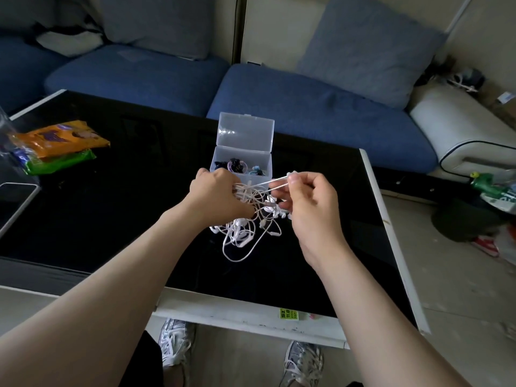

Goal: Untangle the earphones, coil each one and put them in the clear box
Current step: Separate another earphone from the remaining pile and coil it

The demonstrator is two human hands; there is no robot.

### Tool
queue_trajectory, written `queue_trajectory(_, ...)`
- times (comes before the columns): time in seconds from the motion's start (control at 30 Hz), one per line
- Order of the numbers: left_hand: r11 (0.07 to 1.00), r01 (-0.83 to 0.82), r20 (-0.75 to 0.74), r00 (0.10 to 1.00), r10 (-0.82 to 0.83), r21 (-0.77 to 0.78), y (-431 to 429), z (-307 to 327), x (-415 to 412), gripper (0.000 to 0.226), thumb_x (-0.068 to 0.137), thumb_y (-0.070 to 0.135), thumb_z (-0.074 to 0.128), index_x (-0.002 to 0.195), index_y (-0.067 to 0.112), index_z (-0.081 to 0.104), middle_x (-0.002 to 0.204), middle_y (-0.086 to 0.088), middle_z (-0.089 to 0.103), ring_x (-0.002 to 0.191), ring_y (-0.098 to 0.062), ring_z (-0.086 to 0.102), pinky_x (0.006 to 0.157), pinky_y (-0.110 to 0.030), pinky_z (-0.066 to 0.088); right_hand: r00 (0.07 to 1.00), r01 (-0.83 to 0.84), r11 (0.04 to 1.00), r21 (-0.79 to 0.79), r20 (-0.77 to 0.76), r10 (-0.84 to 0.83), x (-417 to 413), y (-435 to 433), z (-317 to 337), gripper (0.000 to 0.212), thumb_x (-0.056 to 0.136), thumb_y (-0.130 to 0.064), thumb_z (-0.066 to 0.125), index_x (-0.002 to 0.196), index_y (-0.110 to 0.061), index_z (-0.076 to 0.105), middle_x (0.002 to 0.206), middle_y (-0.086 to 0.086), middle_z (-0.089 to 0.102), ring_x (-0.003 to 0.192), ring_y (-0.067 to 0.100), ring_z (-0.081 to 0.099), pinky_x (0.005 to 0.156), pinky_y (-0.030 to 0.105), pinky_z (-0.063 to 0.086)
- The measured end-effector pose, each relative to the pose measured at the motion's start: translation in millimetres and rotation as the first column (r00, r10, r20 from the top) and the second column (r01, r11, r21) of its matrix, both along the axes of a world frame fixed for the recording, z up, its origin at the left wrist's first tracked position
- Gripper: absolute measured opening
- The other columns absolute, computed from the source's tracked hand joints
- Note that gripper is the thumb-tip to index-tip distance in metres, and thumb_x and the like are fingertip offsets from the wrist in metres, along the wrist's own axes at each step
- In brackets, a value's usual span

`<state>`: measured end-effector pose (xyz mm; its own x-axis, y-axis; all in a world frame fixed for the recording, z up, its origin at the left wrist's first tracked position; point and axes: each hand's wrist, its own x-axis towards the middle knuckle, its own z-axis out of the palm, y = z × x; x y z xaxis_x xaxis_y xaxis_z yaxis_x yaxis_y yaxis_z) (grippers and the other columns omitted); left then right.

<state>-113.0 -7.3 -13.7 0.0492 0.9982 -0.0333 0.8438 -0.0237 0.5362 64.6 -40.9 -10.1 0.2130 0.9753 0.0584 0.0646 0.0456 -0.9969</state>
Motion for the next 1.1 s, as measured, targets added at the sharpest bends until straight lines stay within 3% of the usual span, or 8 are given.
queue_trajectory(0.13, 1.000, -0.026, -0.116, 0.993, 0.024, -0.018, -3, 2, 1, 0.053, 0.065, 0.074, 0.083, 0.086, 0.027, 0.069, 0.089, 0.010, 0.062, 0.107, -0.021, 0.039, 0.087, -0.042, 0.024, 0.991, 0.129, 0.991, -0.036, 0.039, -0.128, 2, 1, 3, 0.019, 0.109, -0.031, 0.058, 0.109, -0.013, 0.062, 0.075, 0.001, 0.073, 0.069, 0.012, 0.076, 0.072, 0.040, 0.064)
queue_trajectory(0.27, 0.990, 0.093, 0.214, 0.974, -0.068, -0.110, -2, 2, -9, 0.050, 0.060, 0.068, 0.092, 0.084, 0.028, 0.073, 0.081, 0.008, 0.074, 0.080, -0.014, 0.069, 0.080, -0.039, 0.055, 0.993, 0.117, 0.991, -0.061, -0.019, -0.118, 11, 3, 6, 0.017, 0.105, -0.029, 0.067, 0.106, -0.013, 0.070, 0.076, 0.000, 0.071, 0.069, 0.011, 0.075, 0.070, 0.037, 0.061)
queue_trajectory(0.37, 0.995, 0.071, 0.358, 0.933, -0.041, -0.073, -3, 0, -7, 0.035, 0.076, 0.054, 0.089, 0.083, 0.024, 0.074, 0.079, 0.000, 0.076, 0.077, -0.019, 0.072, 0.077, -0.037, 0.060, 0.995, 0.002, 0.989, -0.146, -0.101, -0.017, 15, 1, 9, 0.021, 0.109, -0.029, 0.059, 0.119, -0.010, 0.063, 0.084, 0.004, 0.064, 0.058, 0.015, 0.069, 0.053, 0.026, 0.056)
queue_trajectory(0.5, 1.000, 0.020, 0.420, 0.907, -0.015, -0.007, -1, -4, 1, 0.018, 0.097, 0.034, 0.073, 0.090, 0.019, 0.069, 0.088, 0.002, 0.074, 0.086, -0.021, 0.073, 0.082, -0.041, 0.062, 0.977, -0.072, 0.993, -0.093, 0.192, 0.088, 16, -2, 5, 0.020, 0.114, -0.034, 0.047, 0.119, -0.016, 0.054, 0.066, 0.006, 0.064, 0.049, 0.024, 0.068, 0.045, 0.031, 0.051)
queue_trajectory(0.63, 0.984, 0.117, 0.203, 0.969, -0.142, 0.132, -1, -6, 9, 0.008, 0.101, 0.021, 0.056, 0.108, 0.020, 0.060, 0.107, 0.002, 0.060, 0.091, -0.015, 0.061, 0.070, -0.020, 0.044, 0.986, -0.040, 0.999, -0.037, 0.159, 0.046, 12, 1, 5, 0.018, 0.107, -0.034, 0.062, 0.106, -0.017, 0.067, 0.061, -0.001, 0.059, 0.053, 0.012, 0.056, 0.054, 0.028, 0.048)
queue_trajectory(0.73, 0.970, 0.178, 0.056, 0.980, -0.190, 0.165, 3, -9, 2, 0.015, 0.102, 0.025, 0.055, 0.107, 0.020, 0.068, 0.110, 0.001, 0.049, 0.094, -0.015, 0.054, 0.080, -0.026, 0.045, 0.993, -0.029, 0.998, -0.053, 0.110, 0.035, 17, 6, 4, 0.005, 0.094, -0.024, 0.080, 0.092, -0.019, 0.079, 0.075, -0.009, 0.070, 0.070, 0.002, 0.063, 0.070, 0.017, 0.052)
queue_trajectory(0.9, 0.958, 0.057, -0.041, 0.998, -0.048, 0.281, 4, -13, -7, 0.021, 0.106, 0.029, 0.044, 0.100, 0.019, 0.061, 0.106, 0.001, 0.065, 0.099, -0.025, 0.052, 0.085, -0.042, 0.036, 0.735, -0.136, 0.972, -0.192, 0.638, 0.229, 38, 5, -2, 0.017, 0.089, -0.018, 0.080, 0.102, -0.029, 0.080, 0.089, -0.016, 0.072, 0.076, -0.006, 0.063, 0.063, 0.006, 0.045)
queue_trajectory(1.1, 0.891, -0.042, -0.198, 0.969, 0.146, 0.452, 4, -11, -6, 0.018, 0.090, 0.031, 0.058, 0.085, 0.015, 0.063, 0.087, 0.001, 0.065, 0.095, -0.029, 0.043, 0.079, -0.040, 0.024, 0.536, -0.077, 0.989, -0.124, 0.831, 0.146, 42, 9, -8, 0.017, 0.089, -0.045, 0.081, 0.080, -0.031, 0.079, 0.072, -0.005, 0.070, 0.069, 0.019, 0.069, 0.063, 0.037, 0.060)
